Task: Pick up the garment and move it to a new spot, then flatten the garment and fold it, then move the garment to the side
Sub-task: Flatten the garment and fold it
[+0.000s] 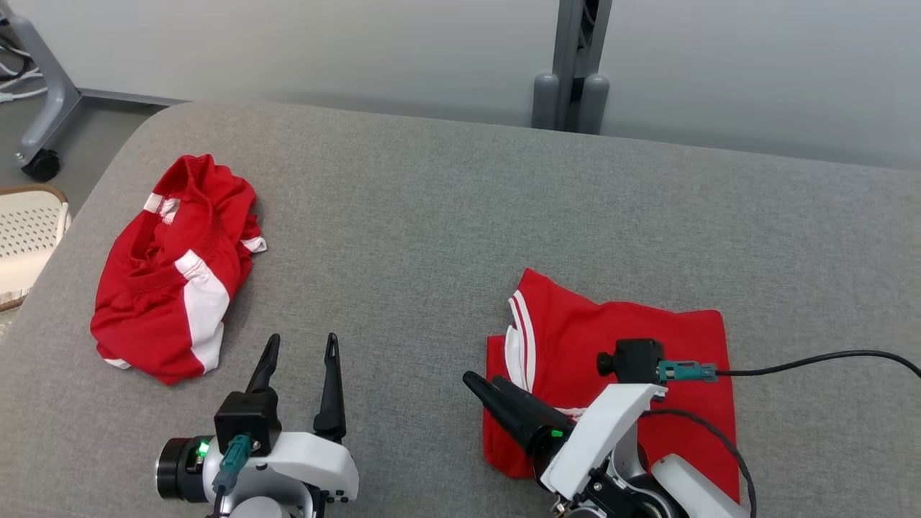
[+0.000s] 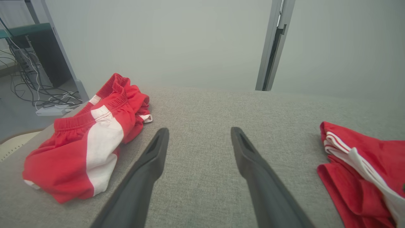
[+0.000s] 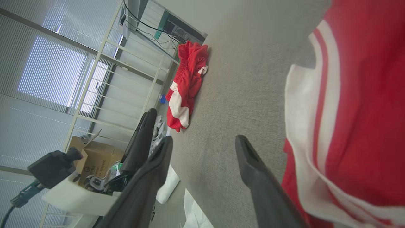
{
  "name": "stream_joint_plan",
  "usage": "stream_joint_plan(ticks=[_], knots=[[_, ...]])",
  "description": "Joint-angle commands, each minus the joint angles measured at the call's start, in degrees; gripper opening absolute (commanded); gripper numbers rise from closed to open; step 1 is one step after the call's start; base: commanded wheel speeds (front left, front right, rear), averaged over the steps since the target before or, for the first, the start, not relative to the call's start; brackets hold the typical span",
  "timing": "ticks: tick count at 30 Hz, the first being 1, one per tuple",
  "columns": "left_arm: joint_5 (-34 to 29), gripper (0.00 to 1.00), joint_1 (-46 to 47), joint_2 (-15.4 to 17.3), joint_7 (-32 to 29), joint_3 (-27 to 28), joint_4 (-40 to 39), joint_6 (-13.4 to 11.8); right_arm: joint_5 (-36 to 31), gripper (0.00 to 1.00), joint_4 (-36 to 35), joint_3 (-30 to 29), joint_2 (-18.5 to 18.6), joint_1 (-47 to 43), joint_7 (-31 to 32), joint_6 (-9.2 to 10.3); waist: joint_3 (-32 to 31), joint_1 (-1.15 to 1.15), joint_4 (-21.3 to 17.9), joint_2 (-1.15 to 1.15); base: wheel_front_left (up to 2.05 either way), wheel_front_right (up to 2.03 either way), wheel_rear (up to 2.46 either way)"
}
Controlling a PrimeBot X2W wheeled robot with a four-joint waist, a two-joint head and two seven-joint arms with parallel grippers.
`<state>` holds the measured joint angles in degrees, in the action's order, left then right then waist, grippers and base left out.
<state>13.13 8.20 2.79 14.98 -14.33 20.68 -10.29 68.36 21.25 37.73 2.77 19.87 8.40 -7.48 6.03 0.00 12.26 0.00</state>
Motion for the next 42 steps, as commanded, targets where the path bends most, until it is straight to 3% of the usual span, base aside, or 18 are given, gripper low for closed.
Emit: stream_joint_plan(ticks=[1,5,10,20,25,27,29,34,38,42], knots=[[-0.42,1.0,-0.71,0.24,0.15,0.36,0.11,0.14,0.45,1.0,-0.87,-0.11,0.33,-0.44,0.19,-0.03,-0.89,0.0,-0.68,0.0,0.0,0.0,0.0],[-1.13,1.0,-1.34,0.21,0.15,1.16,0.31,0.73,0.61,1.0,-4.67,-1.24,0.57,0.12,0.4,-0.04,-2.39,0.0,-2.19,0.0,0.0,0.0,0.0],[-1.91,1.0,-1.83,0.22,0.15,1.97,0.43,1.35,-3.37,1.0,-6.29,-5.08,4.38,0.97,-2.69,-0.04,-4.08,0.0,-3.85,0.0,0.0,0.0,0.0],[-3.13,1.0,-2.83,0.23,0.15,3.75,-1.06,2.35,-26.09,1.0,-2.09,-11.32,14.74,2.99,-17.8,-0.04,-5.91,0.0,-7.15,0.0,0.0,0.0,0.0],[-3.13,1.0,-2.52,0.23,0.15,4.33,-3.3,2.33,-41.44,1.0,1.24,-16.78,16.81,2.16,-22.91,-0.04,-5.79,0.0,-8.28,0.0,0.0,0.0,0.0],[-3.14,1.0,-2.53,0.21,0.15,4.35,-3.8,2.21,-43.92,1.0,1.61,-18.67,16.28,1.43,-23.33,-0.02,-5.78,0.0,-8.46,0.0,0.0,0.0,0.0],[-3.05,1.0,-2.73,0.25,0.15,4.64,-4.66,2.05,-47.25,1.0,2.36,-24.44,13.73,-0.26,-23.65,-0.02,-5.77,0.0,-8.92,0.0,0.0,0.0,0.0],[-3.03,1.0,-2.88,0.24,0.15,4.15,-6.16,1.46,-62.75,1.0,-3.75,-32.06,10.26,-6.96,-23.6,-0.02,-5.63,0.0,-9.31,0.0,0.0,0.0,0.0],[-2.36,1.0,-3.07,0.22,0.15,3.69,-6.97,1.17,-66.16,1.0,-6.49,-37.07,6.23,-11.9,-23.62,-0.02,-5.66,0.0,-9.38,0.0,0.0,0.0,0.0],[-1.8,1.0,-4.15,0.22,0.15,3.17,-7.39,2.15,-67.15,1.0,-6.82,-38.51,3.96,-15.77,-23.64,-0.01,-5.72,0.0,-9.36,0.0,0.0,0.0,0.0]])
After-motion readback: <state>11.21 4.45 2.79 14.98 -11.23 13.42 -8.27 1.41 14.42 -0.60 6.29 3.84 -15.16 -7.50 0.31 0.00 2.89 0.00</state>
